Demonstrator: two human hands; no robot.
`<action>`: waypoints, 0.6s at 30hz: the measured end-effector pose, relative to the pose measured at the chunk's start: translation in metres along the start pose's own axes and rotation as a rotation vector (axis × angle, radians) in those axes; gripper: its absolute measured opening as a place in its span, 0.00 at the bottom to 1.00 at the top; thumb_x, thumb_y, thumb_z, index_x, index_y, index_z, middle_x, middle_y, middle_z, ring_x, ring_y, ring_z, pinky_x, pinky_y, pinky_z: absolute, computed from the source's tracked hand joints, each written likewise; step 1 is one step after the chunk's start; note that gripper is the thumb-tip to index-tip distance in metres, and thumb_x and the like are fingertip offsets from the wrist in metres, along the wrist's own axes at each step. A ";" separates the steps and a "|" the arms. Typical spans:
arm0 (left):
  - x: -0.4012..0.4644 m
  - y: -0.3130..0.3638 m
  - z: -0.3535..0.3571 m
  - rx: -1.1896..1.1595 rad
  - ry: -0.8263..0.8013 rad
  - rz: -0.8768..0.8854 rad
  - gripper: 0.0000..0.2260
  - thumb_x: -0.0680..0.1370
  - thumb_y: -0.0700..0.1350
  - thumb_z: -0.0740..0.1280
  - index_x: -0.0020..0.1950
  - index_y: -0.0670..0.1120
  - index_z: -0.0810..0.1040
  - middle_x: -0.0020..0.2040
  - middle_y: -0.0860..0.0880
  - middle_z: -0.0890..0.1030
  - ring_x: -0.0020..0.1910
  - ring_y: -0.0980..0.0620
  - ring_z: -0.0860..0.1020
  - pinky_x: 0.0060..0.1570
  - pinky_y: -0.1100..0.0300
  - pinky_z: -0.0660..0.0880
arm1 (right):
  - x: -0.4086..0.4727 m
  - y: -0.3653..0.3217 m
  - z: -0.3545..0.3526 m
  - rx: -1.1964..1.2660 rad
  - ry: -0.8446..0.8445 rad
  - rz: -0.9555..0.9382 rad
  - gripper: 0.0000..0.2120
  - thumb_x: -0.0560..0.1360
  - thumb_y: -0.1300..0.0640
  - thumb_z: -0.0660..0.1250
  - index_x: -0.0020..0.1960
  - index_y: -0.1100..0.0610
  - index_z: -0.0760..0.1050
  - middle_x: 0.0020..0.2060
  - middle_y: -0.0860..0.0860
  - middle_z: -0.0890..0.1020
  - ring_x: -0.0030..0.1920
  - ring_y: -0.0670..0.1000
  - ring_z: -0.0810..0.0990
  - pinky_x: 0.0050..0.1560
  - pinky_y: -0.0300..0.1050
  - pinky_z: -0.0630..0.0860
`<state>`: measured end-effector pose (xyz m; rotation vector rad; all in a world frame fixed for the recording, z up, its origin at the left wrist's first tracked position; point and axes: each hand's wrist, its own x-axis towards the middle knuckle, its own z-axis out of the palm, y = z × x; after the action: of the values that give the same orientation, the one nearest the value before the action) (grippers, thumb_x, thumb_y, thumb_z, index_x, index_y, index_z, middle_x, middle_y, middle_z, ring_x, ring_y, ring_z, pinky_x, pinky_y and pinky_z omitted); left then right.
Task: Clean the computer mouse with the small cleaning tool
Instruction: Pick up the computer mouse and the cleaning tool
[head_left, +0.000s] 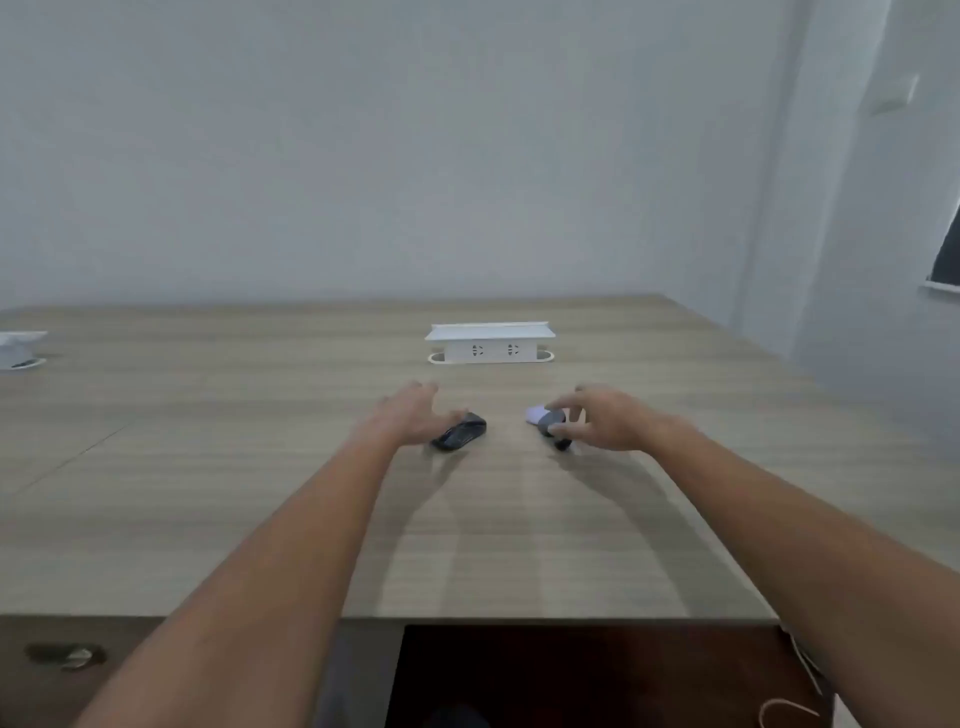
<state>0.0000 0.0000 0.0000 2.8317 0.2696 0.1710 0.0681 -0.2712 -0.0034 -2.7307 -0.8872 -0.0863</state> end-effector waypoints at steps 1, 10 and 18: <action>-0.001 -0.002 0.004 0.004 -0.014 0.005 0.35 0.77 0.66 0.60 0.76 0.43 0.63 0.75 0.42 0.67 0.73 0.42 0.67 0.70 0.47 0.65 | 0.000 0.000 0.003 0.002 -0.021 -0.015 0.19 0.77 0.44 0.67 0.67 0.47 0.78 0.54 0.52 0.80 0.58 0.54 0.78 0.61 0.50 0.73; 0.003 -0.014 0.033 0.003 -0.005 0.053 0.23 0.71 0.64 0.70 0.48 0.46 0.71 0.50 0.47 0.75 0.49 0.45 0.74 0.50 0.52 0.71 | 0.001 0.001 0.028 0.012 -0.037 -0.065 0.12 0.77 0.56 0.69 0.60 0.54 0.83 0.49 0.48 0.73 0.49 0.48 0.73 0.54 0.39 0.69; 0.015 -0.017 0.045 -0.130 0.003 0.033 0.20 0.73 0.56 0.73 0.55 0.42 0.76 0.50 0.46 0.74 0.51 0.45 0.75 0.51 0.54 0.72 | 0.013 0.006 0.028 0.024 -0.043 -0.096 0.06 0.70 0.61 0.69 0.46 0.52 0.79 0.39 0.41 0.74 0.49 0.50 0.76 0.45 0.35 0.68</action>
<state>0.0179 0.0064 -0.0463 2.7084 0.2042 0.1928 0.0818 -0.2607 -0.0295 -2.6770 -1.0247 -0.0355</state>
